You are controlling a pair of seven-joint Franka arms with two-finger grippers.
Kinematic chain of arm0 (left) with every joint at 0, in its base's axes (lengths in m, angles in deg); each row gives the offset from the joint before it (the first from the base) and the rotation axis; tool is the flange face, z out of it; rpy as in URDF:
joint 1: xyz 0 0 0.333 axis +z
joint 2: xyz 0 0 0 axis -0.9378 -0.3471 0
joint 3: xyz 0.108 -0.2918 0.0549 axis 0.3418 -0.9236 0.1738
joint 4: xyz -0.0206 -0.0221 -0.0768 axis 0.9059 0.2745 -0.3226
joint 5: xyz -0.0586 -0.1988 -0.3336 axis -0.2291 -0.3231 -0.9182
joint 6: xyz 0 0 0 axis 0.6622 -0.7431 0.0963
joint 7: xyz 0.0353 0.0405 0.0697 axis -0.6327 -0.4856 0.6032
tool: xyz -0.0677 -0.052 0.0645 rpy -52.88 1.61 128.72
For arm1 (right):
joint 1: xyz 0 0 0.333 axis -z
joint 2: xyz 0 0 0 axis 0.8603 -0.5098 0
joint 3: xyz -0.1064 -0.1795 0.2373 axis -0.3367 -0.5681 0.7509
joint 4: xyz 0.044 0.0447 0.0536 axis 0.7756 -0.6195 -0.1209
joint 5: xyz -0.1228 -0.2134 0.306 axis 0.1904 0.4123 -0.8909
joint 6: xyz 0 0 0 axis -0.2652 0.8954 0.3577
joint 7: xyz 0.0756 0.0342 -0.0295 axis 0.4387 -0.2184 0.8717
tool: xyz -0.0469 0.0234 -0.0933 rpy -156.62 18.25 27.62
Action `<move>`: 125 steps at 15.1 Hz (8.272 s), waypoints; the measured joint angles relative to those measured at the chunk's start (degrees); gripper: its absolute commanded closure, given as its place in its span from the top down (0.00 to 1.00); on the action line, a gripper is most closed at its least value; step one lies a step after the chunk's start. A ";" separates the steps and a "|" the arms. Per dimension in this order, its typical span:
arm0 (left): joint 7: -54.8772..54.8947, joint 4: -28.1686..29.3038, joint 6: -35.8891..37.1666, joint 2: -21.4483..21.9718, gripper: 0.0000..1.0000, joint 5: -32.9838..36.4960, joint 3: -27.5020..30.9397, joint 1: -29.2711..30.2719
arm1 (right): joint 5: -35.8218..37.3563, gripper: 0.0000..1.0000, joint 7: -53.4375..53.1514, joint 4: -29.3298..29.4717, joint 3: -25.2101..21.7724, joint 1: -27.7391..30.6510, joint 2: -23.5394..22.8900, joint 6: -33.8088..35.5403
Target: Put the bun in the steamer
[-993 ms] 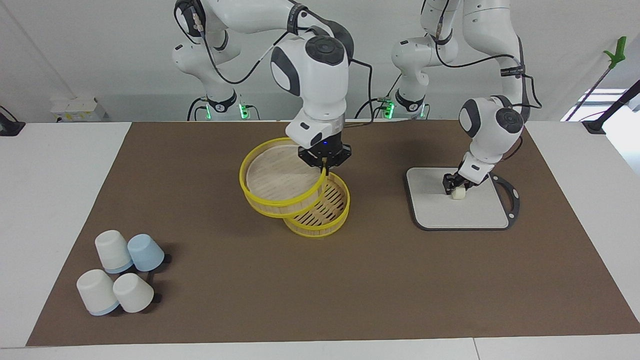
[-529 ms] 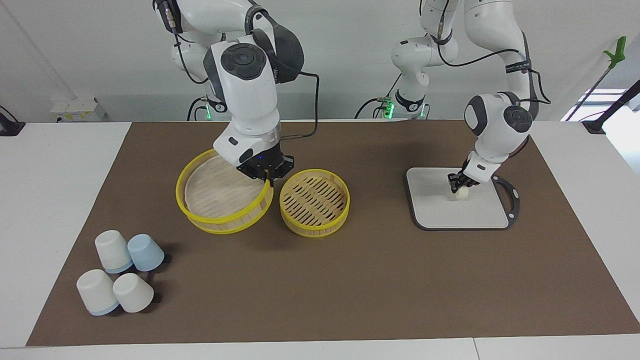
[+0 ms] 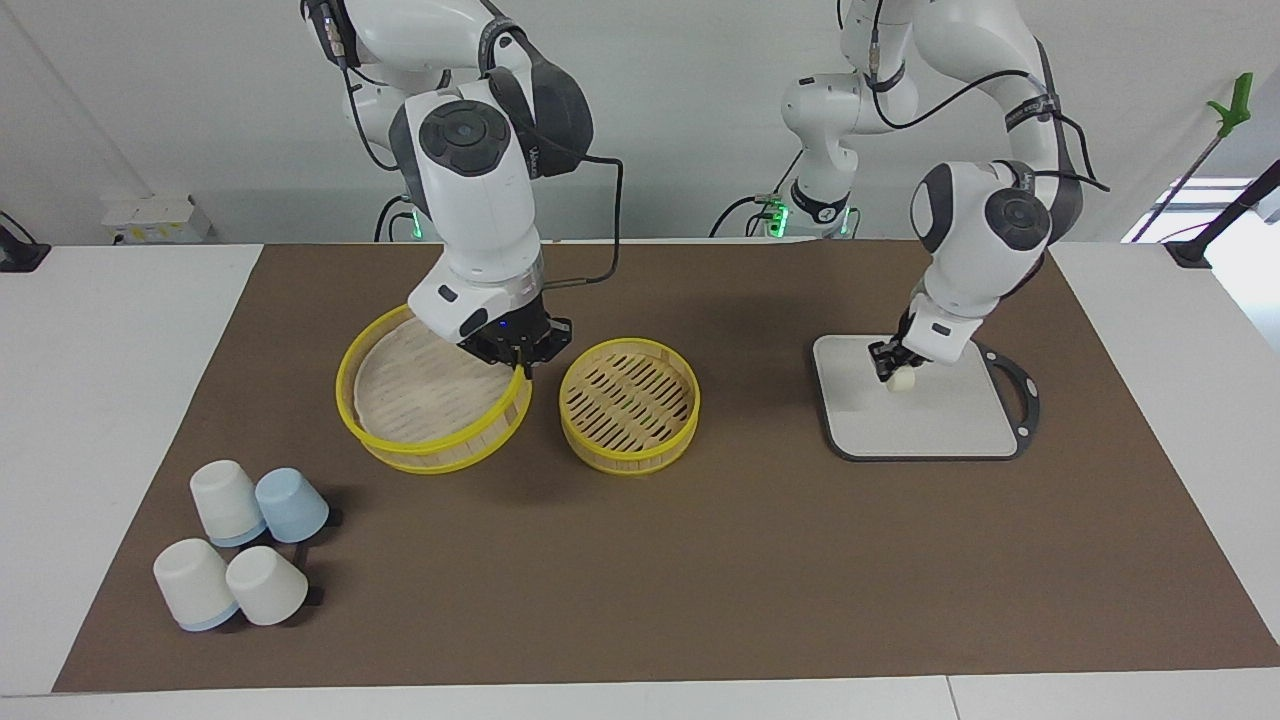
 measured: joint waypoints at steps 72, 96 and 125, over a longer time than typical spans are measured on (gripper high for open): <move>20.91 -7.55 15.88 6.79 1.00 -1.22 2.09 21.04 | 2.46 0.00 -26.37 1.27 0.94 -18.06 -11.35 -8.58; 28.63 -5.64 16.14 10.16 1.00 -1.22 2.85 22.04 | 2.28 0.00 -27.45 4.21 1.06 -20.16 -16.45 -14.78; 28.65 -5.47 16.13 10.17 1.00 -1.22 2.93 22.02 | 2.18 0.00 -27.46 1.09 0.89 -19.70 -13.73 -13.69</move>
